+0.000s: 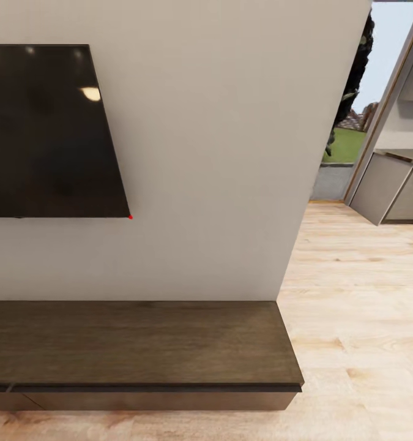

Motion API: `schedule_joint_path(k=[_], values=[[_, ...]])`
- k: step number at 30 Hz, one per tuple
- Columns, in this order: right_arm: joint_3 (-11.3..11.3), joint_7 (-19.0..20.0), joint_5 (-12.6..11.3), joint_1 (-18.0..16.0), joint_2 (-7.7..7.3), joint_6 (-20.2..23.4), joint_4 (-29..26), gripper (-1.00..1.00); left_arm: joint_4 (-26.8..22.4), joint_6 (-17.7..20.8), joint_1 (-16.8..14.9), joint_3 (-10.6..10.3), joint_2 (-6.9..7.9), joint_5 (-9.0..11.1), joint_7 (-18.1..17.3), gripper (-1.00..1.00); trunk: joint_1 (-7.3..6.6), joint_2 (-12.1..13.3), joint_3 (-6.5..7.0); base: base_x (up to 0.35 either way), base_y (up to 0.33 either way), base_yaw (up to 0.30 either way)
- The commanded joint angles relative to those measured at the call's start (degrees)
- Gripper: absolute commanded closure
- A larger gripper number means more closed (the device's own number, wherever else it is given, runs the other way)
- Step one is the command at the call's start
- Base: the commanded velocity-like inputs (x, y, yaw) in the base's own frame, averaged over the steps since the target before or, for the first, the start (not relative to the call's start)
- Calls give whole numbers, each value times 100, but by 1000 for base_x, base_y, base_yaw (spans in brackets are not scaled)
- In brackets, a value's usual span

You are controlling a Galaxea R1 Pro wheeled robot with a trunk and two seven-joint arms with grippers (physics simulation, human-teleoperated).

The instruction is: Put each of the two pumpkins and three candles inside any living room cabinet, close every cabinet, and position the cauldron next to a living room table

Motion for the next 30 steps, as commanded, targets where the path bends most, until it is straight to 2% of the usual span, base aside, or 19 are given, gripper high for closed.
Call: schedule_joint_path(k=[1, 22, 30], values=[[0, 0, 0, 2, 2, -1, 2, -100, 0, -2, -1, 0, 0, 1, 0, -100, 0, 0, 0, 0, 0, 0], [0, 35, 9, 79, 18, -10, 3, -100, 13, -6, 2, 3, 49, 6, 20, -100, 0, 0, 0, 0, 0, 0], [3, 9, 39, 79, -46, -14, 22, -100, 17, -12, 6, -7, 77, 0, 56, -100, 0, 0, 0, 0, 0, 0]])
